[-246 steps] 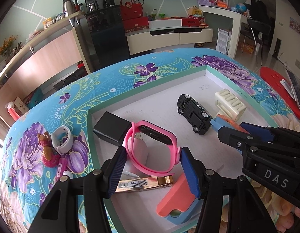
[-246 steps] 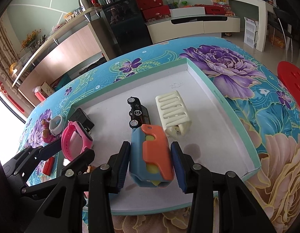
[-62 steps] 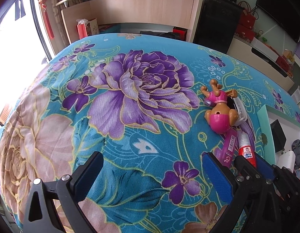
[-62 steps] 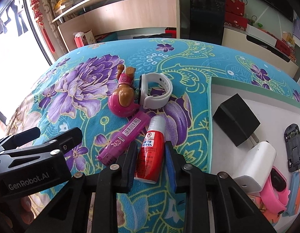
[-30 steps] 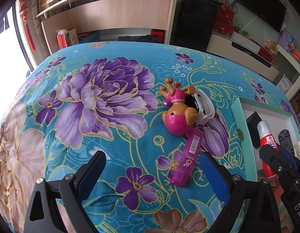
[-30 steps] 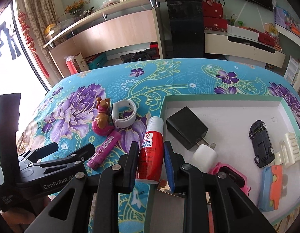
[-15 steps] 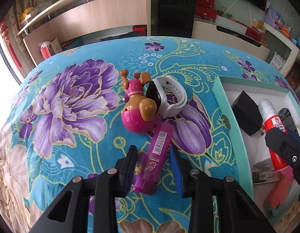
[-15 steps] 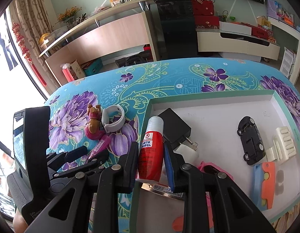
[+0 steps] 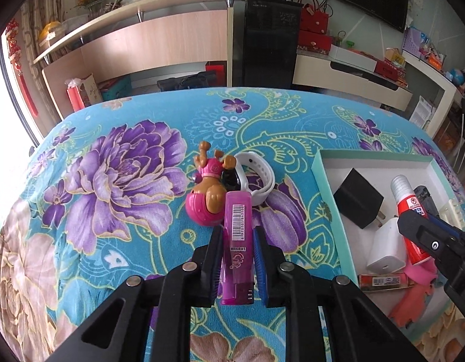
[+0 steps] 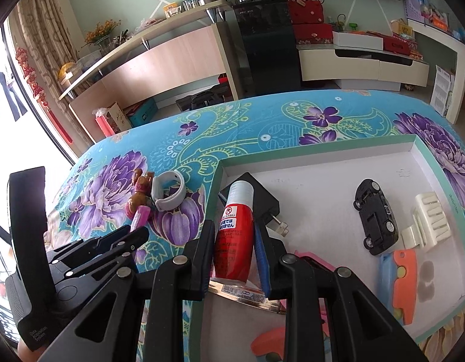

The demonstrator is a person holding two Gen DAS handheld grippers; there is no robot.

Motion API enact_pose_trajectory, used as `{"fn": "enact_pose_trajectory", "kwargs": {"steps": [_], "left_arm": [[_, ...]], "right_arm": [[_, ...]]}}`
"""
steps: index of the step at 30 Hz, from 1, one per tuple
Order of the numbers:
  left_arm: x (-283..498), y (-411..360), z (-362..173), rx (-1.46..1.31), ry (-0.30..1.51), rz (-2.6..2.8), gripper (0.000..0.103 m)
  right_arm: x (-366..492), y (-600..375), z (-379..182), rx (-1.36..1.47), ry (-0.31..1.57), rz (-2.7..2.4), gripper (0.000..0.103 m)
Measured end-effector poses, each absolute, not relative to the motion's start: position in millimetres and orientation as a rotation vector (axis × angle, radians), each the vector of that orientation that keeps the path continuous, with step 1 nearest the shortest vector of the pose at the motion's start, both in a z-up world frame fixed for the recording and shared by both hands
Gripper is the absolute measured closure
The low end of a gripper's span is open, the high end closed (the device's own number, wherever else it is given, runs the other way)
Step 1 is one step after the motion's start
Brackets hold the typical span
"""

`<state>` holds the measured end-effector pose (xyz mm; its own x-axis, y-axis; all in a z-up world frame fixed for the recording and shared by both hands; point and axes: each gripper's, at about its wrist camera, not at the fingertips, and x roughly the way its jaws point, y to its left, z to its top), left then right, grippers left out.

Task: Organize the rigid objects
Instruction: 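Carry the red bottle with the right tool while the left tool carries the purple tube over the tray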

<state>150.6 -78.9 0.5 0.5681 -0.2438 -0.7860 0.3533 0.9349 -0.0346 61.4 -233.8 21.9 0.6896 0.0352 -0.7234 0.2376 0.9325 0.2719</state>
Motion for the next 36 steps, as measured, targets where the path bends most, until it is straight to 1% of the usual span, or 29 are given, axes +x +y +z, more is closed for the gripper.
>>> {"fn": "enact_pose_trajectory", "kwargs": {"steps": [9, 16, 26, 36], "left_arm": [[134, -94, 29, 0.137, 0.805, -0.391, 0.082], [114, -134, 40, 0.196, 0.751, -0.497, 0.082], [82, -196, 33, 0.288, 0.741, -0.64, 0.082], [77, -211, 19, 0.325, 0.773, -0.651, 0.082]], "right_arm": [[41, -270, 27, 0.421, 0.774, -0.177, 0.076], [17, -306, 29, 0.458, 0.755, -0.259, 0.076], [-7, -334, 33, 0.485, 0.74, -0.318, 0.076], [-9, -335, 29, 0.482, 0.771, -0.289, 0.076]]}}
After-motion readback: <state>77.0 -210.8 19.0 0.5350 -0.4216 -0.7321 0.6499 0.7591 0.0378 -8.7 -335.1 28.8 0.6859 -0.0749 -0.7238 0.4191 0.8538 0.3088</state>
